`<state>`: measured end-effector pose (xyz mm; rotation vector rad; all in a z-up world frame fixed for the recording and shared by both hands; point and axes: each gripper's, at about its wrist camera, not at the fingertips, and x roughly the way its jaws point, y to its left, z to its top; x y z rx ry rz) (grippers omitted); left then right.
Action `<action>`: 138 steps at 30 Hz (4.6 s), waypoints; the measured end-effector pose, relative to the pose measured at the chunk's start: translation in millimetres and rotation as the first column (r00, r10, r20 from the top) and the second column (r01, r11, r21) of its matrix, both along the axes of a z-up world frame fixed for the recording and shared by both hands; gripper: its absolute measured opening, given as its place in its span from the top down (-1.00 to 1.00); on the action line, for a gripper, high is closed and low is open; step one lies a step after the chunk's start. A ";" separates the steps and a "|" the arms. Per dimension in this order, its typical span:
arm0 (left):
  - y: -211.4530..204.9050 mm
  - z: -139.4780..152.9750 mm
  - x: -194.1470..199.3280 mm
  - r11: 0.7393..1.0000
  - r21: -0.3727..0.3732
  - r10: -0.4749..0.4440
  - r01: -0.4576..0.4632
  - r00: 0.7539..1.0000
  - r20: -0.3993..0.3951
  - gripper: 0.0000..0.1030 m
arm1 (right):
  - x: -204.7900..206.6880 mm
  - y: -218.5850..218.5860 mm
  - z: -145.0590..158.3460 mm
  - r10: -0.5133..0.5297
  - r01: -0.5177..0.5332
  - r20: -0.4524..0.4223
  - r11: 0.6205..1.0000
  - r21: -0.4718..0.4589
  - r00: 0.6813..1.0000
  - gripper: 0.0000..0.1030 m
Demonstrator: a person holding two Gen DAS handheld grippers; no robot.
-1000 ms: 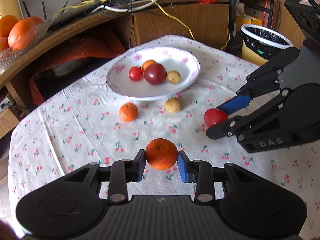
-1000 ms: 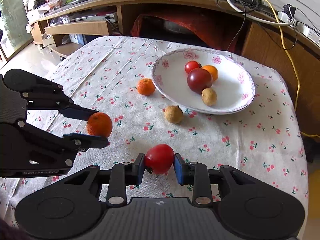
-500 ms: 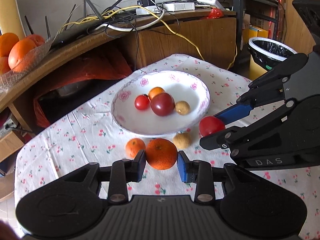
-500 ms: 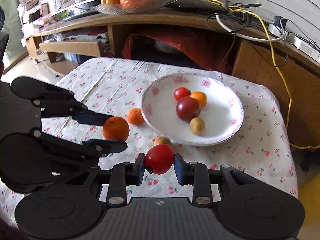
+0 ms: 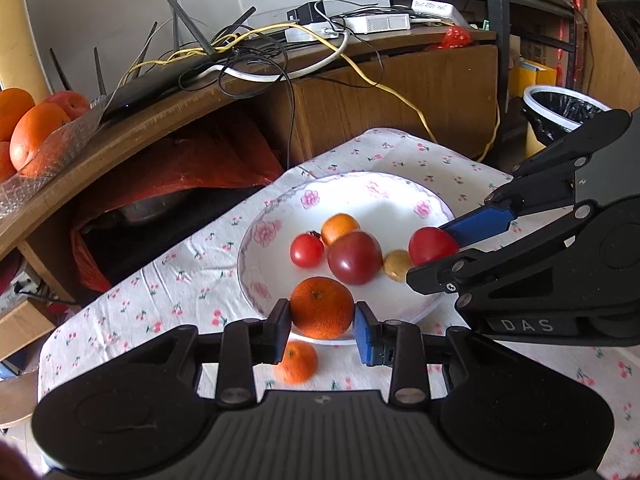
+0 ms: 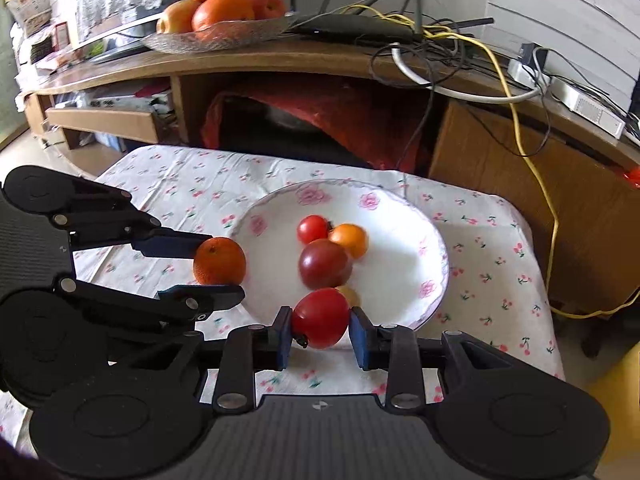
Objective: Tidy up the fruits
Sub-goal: 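Lower the orange into the bowl and open the left tool while the right tool releases the tomato, then grasp an orange with the left tool while the right tool grasps a brown round fruit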
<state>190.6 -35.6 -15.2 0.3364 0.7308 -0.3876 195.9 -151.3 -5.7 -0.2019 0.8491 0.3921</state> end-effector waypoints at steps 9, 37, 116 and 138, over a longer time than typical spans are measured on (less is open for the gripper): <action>-2.2 -9.1 20.6 1.000 0.018 0.022 -0.022 1.000 0.004 0.19 | 23.1 1.6 -6.7 -0.016 0.016 0.018 1.000 -0.015 1.000 0.47; -7.3 -22.1 41.5 0.999 0.029 0.045 -0.045 0.999 0.002 0.17 | 48.2 14.0 -13.6 0.013 -0.012 0.085 1.000 -0.021 0.996 0.47; 62.7 -10.2 -21.0 1.000 0.004 0.030 -0.030 0.996 -0.087 0.04 | -23.7 27.9 -30.3 0.006 -0.004 -0.077 1.000 0.030 0.997 0.29; 33.1 -40.7 8.8 0.998 -0.037 -0.051 0.048 0.996 -0.073 0.20 | -17.3 9.1 -37.7 -0.003 0.007 -0.082 0.999 0.051 0.997 0.60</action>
